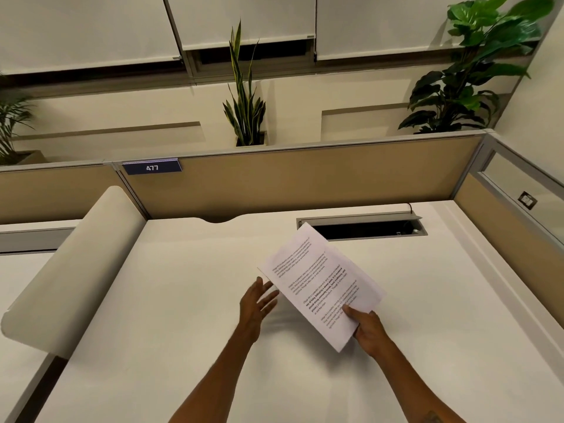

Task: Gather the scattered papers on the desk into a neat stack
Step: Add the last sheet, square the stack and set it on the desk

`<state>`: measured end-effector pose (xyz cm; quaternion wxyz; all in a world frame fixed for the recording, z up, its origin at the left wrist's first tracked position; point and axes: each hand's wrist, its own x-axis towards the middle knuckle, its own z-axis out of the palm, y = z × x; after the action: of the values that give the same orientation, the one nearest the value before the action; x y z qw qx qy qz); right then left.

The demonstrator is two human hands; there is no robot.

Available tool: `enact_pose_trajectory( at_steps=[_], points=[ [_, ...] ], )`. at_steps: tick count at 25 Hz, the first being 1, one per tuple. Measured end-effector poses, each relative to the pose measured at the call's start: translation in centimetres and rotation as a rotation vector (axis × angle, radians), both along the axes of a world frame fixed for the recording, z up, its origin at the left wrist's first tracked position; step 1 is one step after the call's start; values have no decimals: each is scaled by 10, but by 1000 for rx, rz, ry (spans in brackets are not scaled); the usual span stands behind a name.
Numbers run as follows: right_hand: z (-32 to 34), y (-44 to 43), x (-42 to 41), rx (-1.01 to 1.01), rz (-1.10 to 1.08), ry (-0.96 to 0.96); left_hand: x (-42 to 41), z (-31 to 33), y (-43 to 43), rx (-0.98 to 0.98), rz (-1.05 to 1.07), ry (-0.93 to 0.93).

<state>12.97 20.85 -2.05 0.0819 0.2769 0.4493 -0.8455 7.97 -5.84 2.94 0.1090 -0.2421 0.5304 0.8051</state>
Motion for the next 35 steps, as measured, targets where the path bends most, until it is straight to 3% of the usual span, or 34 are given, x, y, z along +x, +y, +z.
enact_pose_trajectory(
  at_steps=[4,11,17,21,27,35],
  points=[
    [4,-39,1,-87,-66,-6,7,2,37,-11,-149,-16],
    [-5,-50,24,-98,27,14,7,4,27,-143,-109,78],
    [14,-11,16,365,346,54,13,2,0,-277,-220,203],
    [37,-25,-8,548,322,192,21,2,4,-321,-271,293],
    [38,-37,-15,660,259,214,20,6,-3,-427,-280,394],
    [15,-43,-2,692,290,202,31,-15,-13,-406,-337,322]
  ],
)
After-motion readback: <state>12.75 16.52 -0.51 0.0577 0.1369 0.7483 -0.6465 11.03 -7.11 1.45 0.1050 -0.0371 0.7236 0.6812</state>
